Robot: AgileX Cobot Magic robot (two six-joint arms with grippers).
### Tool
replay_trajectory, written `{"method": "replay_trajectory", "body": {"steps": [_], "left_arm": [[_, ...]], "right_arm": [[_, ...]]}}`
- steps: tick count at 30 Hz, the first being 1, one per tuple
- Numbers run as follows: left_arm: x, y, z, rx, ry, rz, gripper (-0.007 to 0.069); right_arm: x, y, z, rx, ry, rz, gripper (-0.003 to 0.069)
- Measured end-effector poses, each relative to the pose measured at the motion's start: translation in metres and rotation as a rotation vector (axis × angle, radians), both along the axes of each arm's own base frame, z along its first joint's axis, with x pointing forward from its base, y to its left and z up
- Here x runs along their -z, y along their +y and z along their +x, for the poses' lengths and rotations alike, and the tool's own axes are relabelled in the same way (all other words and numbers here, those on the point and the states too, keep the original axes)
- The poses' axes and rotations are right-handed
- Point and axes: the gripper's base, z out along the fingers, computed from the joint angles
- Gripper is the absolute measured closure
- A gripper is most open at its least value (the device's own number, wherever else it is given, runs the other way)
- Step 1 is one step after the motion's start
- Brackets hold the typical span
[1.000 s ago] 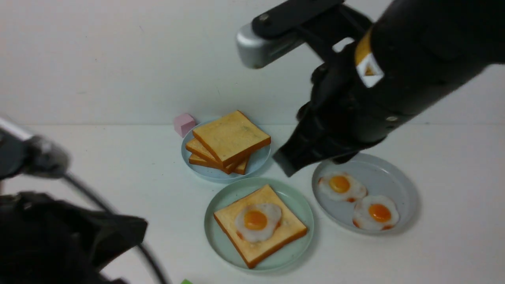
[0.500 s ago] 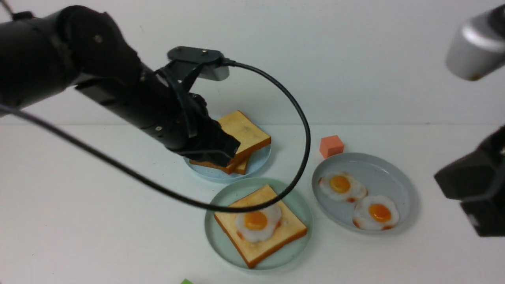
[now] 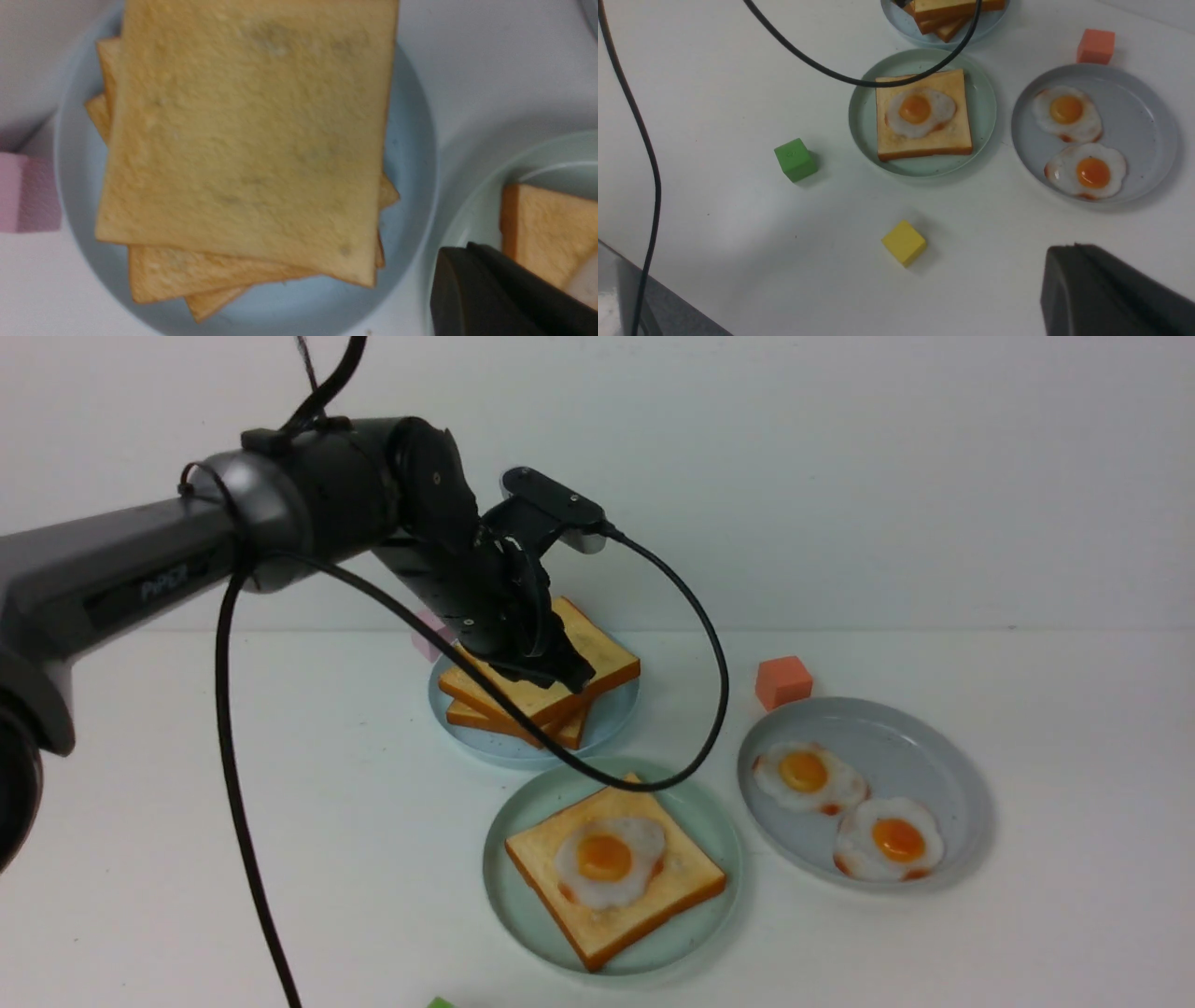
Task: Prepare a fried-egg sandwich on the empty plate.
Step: Use the left arm to grab a slice of bread
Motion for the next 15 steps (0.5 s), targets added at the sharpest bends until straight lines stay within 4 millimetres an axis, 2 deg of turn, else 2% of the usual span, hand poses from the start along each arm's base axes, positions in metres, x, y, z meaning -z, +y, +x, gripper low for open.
{"method": "replay_trajectory", "body": {"steps": [4,5,6,7,8,10,12,15], "left_arm": [[0.012,-0.003,0.01,-0.013,-0.039,-0.009,0.0454],[0.014,-0.003,0.01,-0.013,-0.035,-0.007,0.0437],[0.02,-0.003,0.012,-0.005,-0.031,0.001,0.0384],[0.021,-0.004,0.012,-0.004,-0.031,0.002,0.0375],[0.029,-0.004,0.014,0.008,-0.026,0.015,0.0316],[0.042,-0.005,0.018,0.042,-0.034,0.046,0.0247],[0.051,-0.006,0.02,0.062,-0.043,0.067,0.0219],[0.056,-0.006,0.023,0.079,-0.061,0.082,0.0216]], "right_arm": [[0.0,-0.001,0.001,0.01,-0.012,-0.009,0.0655],[0.0,-0.001,0.001,0.01,-0.012,-0.009,0.0655],[-0.001,-0.001,0.002,0.012,-0.019,-0.01,0.0654],[-0.001,-0.001,0.002,0.013,-0.019,-0.01,0.0654],[-0.001,-0.002,0.002,0.015,-0.023,-0.011,0.0653],[-0.001,-0.002,0.003,0.02,-0.029,-0.014,0.0653],[-0.001,-0.002,0.003,0.022,-0.032,-0.015,0.0652],[-0.001,-0.003,0.003,0.028,-0.039,-0.021,0.0652]]}}
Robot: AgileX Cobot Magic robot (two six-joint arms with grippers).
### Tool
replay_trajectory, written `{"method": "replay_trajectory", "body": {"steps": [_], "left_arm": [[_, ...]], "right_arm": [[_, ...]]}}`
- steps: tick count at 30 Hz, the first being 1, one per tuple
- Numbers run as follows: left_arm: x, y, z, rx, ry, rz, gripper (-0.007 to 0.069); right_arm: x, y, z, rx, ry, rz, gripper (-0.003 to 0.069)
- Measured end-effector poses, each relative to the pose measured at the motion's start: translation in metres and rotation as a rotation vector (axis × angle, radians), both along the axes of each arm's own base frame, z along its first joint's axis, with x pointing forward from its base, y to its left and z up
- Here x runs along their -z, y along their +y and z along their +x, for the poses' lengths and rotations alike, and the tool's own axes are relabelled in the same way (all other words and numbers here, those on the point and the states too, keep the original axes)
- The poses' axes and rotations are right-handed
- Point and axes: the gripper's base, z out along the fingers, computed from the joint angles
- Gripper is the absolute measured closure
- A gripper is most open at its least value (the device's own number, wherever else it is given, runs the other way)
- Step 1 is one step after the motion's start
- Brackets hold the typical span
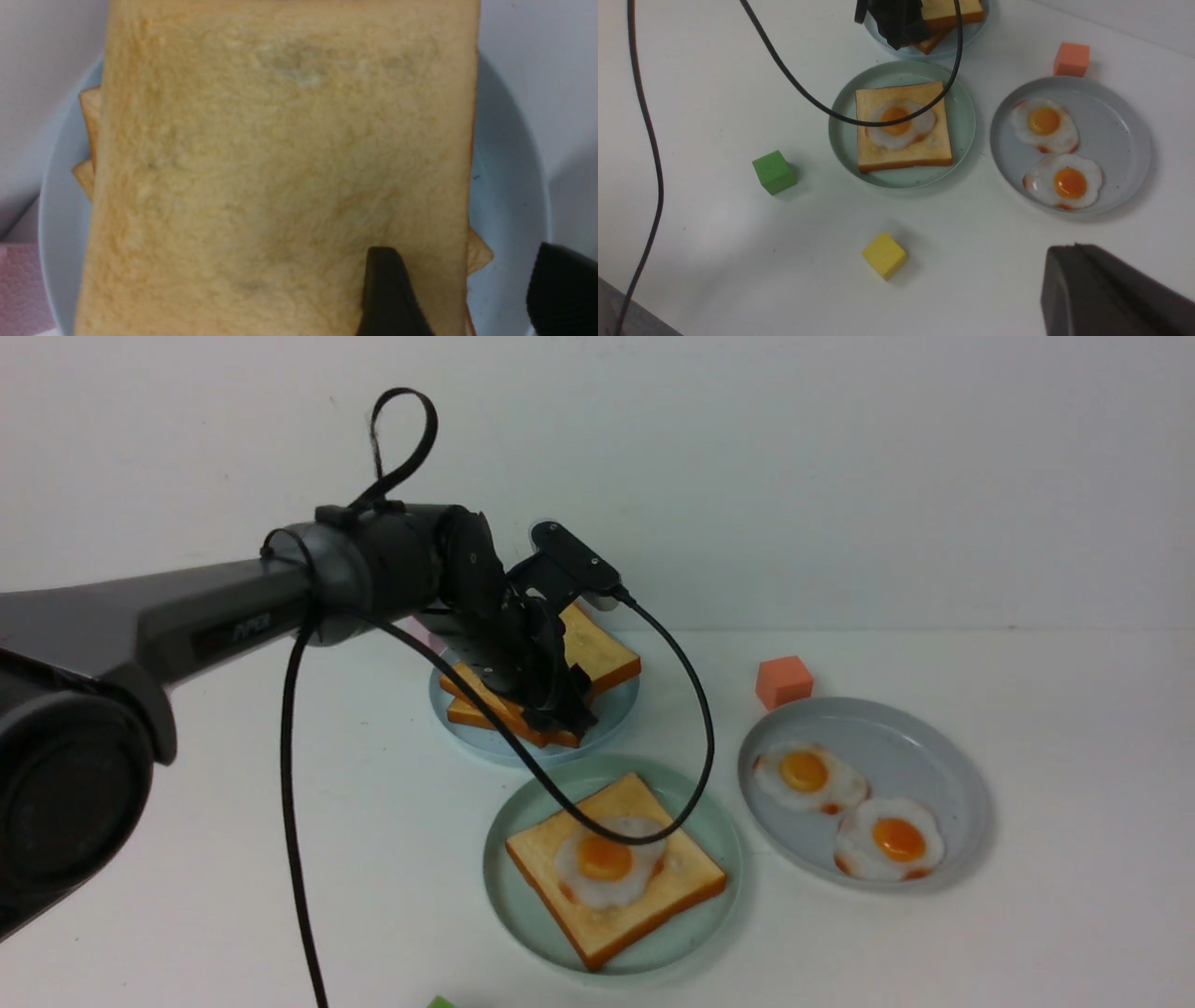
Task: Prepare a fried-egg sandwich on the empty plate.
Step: Use the left arm to grab a slice of bread
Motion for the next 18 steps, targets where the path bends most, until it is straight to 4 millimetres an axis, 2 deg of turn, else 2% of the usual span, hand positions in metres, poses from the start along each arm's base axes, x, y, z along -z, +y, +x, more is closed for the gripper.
{"method": "replay_trajectory", "body": {"steps": [2,5,8,10,11,12,13,16,18], "left_arm": [[0.002,0.0,0.001,0.006,-0.006,0.01,0.0235],[0.003,0.0,0.002,0.012,-0.02,0.022,0.0311],[0.004,0.001,0.003,0.016,-0.029,0.032,0.0431],[0.004,0.001,0.003,0.016,-0.029,0.033,0.0479],[0.004,0.001,0.003,0.018,-0.031,0.035,0.0552],[0.004,0.001,0.003,0.019,-0.032,0.036,0.0552],[0.004,0.0,0.003,0.022,-0.033,0.039,0.0592],[0.0,0.001,0.003,0.024,-0.039,0.039,0.0592],[-0.01,0.002,0.001,0.026,-0.052,0.038,0.0592]], "right_arm": [[0.0,0.0,0.0,0.001,-0.002,-0.001,0.0652],[0.0,0.0,0.0,0.001,-0.002,-0.001,0.0652],[0.0,0.0,0.0,0.001,-0.002,-0.001,0.0652],[0.0,0.0,0.0,0.001,-0.001,-0.001,0.0652],[0.0,0.0,0.0,-0.001,0.002,0.002,0.0652],[0.0,0.0,0.0,-0.001,0.002,0.002,0.0652],[0.0,0.0,-0.001,-0.004,0.007,0.004,0.0652],[0.0,0.0,-0.001,-0.004,0.01,0.003,0.0652],[0.0,0.0,-0.001,-0.005,0.012,0.004,0.0651]]}}
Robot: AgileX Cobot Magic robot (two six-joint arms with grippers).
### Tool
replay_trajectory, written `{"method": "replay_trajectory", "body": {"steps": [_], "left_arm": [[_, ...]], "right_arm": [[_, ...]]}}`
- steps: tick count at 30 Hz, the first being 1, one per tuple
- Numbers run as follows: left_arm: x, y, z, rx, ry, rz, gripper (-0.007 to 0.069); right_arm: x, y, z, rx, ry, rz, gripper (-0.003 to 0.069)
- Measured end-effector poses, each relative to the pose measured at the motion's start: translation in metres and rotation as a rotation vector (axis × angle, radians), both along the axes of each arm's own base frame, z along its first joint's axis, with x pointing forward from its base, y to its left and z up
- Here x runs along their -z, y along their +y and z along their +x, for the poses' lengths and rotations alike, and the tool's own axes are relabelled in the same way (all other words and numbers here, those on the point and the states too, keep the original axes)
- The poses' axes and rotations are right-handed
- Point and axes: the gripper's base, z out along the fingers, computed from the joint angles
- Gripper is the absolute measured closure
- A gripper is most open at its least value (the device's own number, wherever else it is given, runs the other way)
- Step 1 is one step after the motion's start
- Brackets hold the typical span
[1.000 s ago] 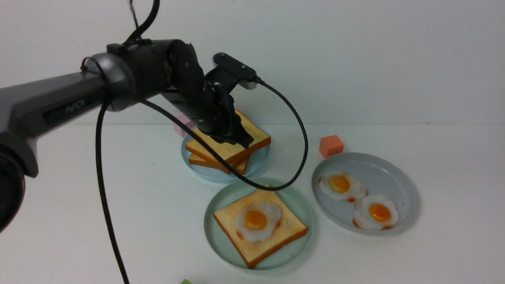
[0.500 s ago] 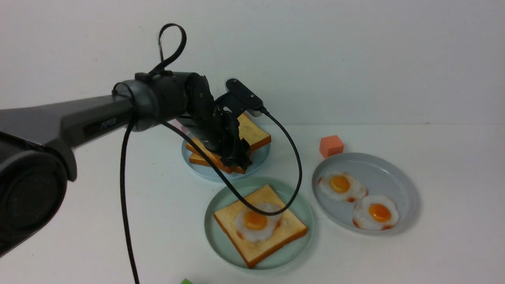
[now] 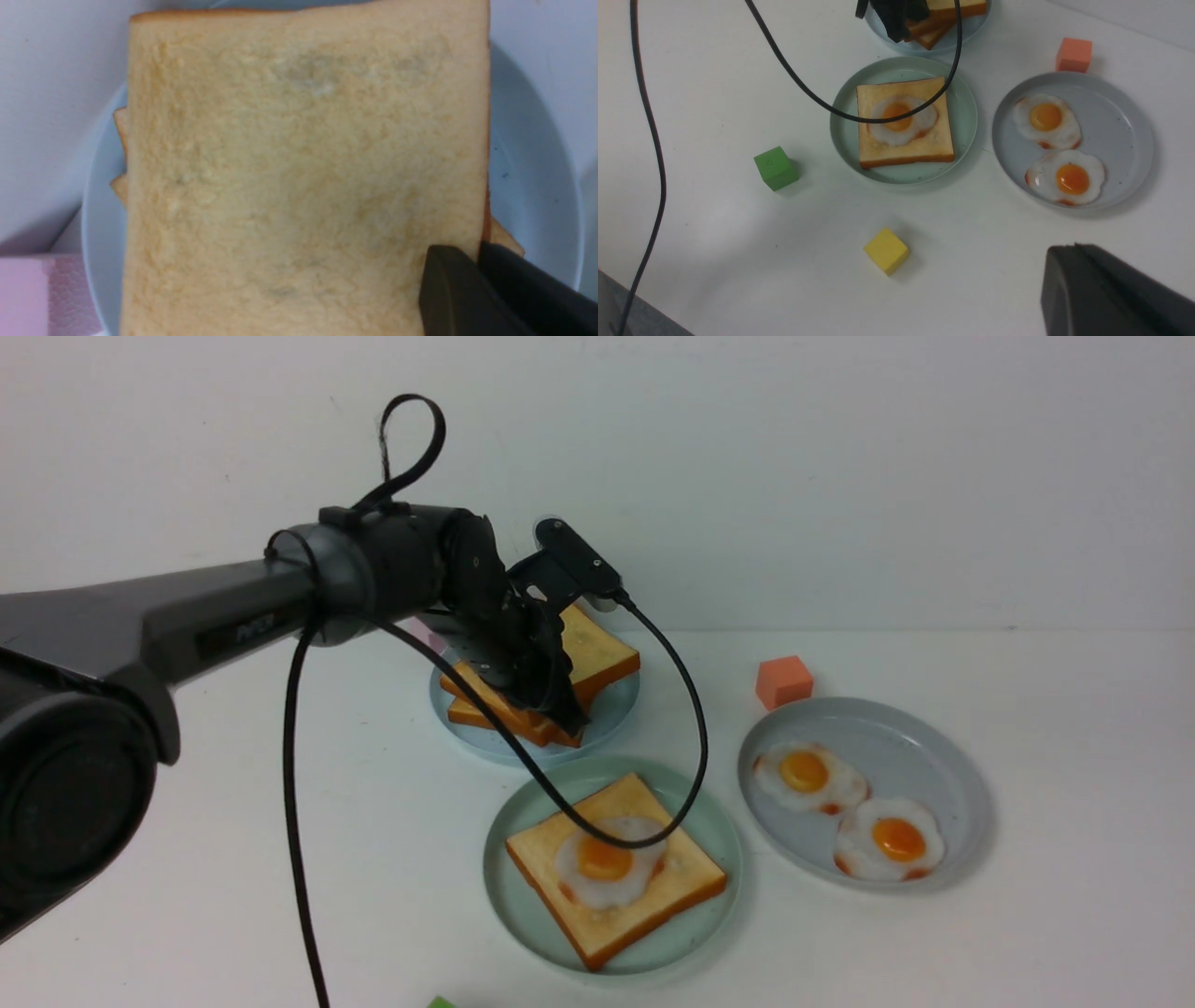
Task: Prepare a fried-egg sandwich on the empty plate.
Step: Use the left arm to grab a slice of bread, then use the left arm to place a slice of bread on the fried egg in the middle
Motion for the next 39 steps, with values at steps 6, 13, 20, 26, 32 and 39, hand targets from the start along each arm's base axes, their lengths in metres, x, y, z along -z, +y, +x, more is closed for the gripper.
{"method": "replay_trajectory", "body": {"steps": [6,13,20,26,32,39], "left_arm": [[-0.061,0.007,-0.019,-0.018,-0.041,-0.041,0.0592],[-0.119,0.014,-0.1,-0.07,-0.029,-0.103,0.0592],[-0.062,-0.025,-0.185,0.095,0.028,-0.02,0.0592],[-0.032,-0.034,-0.189,0.103,0.02,0.015,0.0592],[-0.022,-0.041,-0.184,0.137,-0.018,0.037,0.0592],[-0.01,-0.062,-0.199,0.229,-0.016,0.07,0.0592]], "right_arm": [[0.0,0.0,0.0,0.0,-0.001,0.001,0.0648],[-0.002,-0.004,-0.002,0.007,-0.017,0.004,0.0643],[-0.008,-0.021,-0.015,0.009,-0.058,0.052,0.0638],[-0.012,-0.033,-0.023,0.01,-0.087,0.085,0.0636],[-0.013,-0.035,-0.026,0.007,-0.088,0.098,0.0636],[-0.013,-0.035,-0.026,0.006,-0.087,0.099,0.0631]]}}
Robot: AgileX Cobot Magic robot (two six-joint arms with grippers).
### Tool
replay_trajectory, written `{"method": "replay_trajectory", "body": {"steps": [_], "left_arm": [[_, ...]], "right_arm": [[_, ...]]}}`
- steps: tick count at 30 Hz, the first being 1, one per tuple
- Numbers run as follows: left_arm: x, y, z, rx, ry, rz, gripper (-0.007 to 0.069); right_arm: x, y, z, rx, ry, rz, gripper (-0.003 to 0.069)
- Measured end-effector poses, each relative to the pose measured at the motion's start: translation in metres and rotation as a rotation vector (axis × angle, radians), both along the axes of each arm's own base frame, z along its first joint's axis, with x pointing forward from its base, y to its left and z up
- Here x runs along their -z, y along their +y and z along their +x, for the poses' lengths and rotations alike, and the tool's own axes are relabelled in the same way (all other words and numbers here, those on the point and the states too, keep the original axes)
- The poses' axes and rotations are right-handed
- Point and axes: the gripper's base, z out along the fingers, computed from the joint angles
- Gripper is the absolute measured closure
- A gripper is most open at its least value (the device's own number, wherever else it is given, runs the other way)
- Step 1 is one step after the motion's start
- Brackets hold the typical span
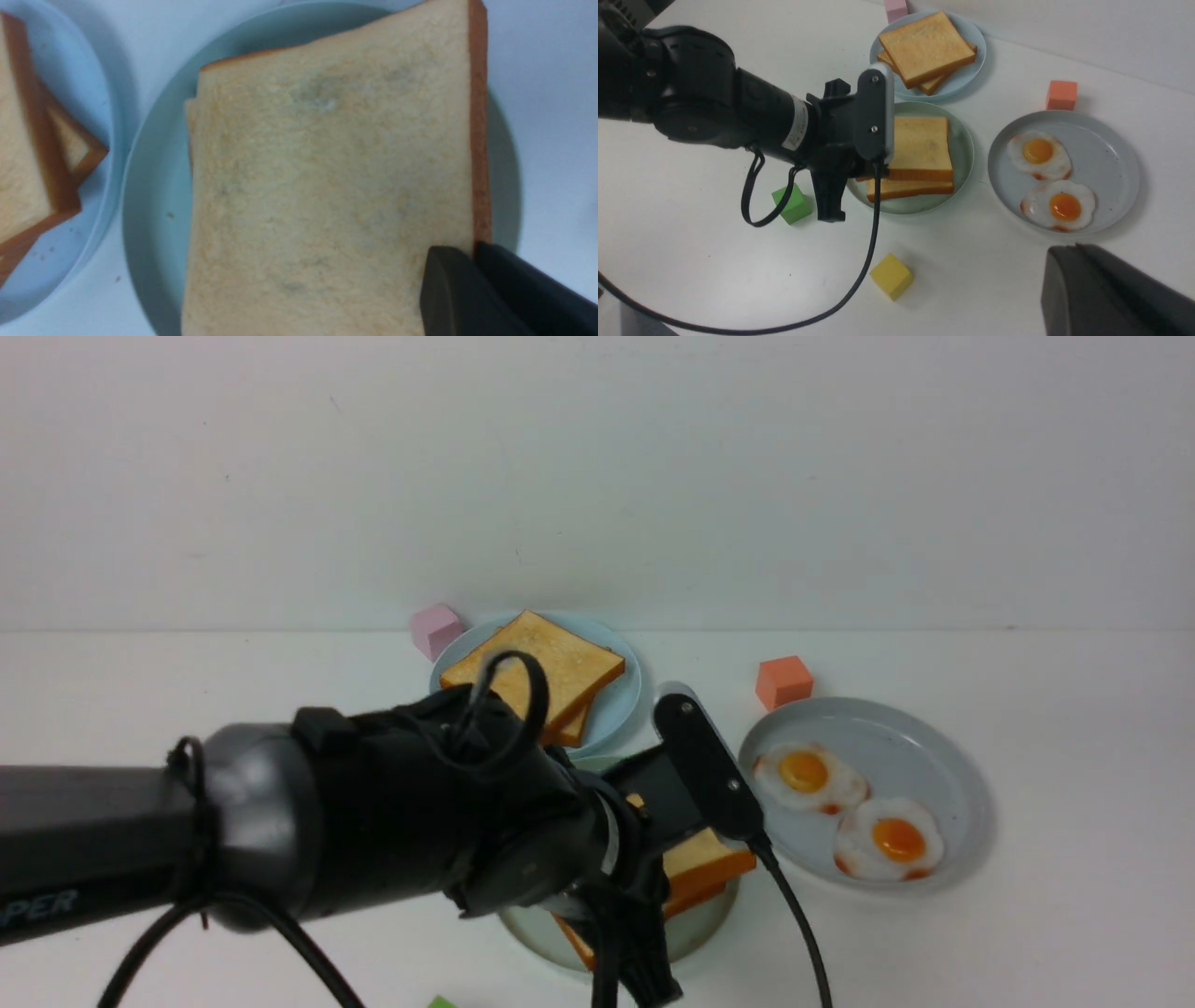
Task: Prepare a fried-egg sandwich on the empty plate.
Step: Use the left arm to place a slice of bread on the fried egg in the middle
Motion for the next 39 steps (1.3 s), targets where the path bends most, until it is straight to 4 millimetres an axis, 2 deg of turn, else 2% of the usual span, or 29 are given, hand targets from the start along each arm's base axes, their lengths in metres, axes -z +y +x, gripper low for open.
{"method": "replay_trajectory", "body": {"steps": [3,5,17,31,35,39], "left_arm": [[0.011,-0.002,0.0,-0.004,0.018,0.037,0.0592],[0.012,-0.001,0.0,-0.025,0.024,0.038,0.0592],[-0.006,0.003,0.0,-0.083,-0.016,-0.017,0.0592],[0.012,-0.001,0.003,-0.096,0.02,0.006,0.0584],[0.014,-0.002,0.004,-0.096,0.021,0.004,0.0509],[0.014,-0.002,0.004,-0.096,0.021,0.004,0.0393]], "right_arm": [[0.0,0.0,0.0,0.0,0.0,0.0,0.0629],[0.0,0.0,0.0,-0.001,0.001,0.0,0.0628],[0.0,0.0,0.0,-0.003,0.003,0.003,0.0621],[0.0,0.0,0.0,-0.003,0.003,0.003,0.0619],[0.0,0.0,0.0,-0.003,0.003,0.003,0.0616],[0.0,0.0,0.0,-0.003,0.003,0.003,0.0616]]}}
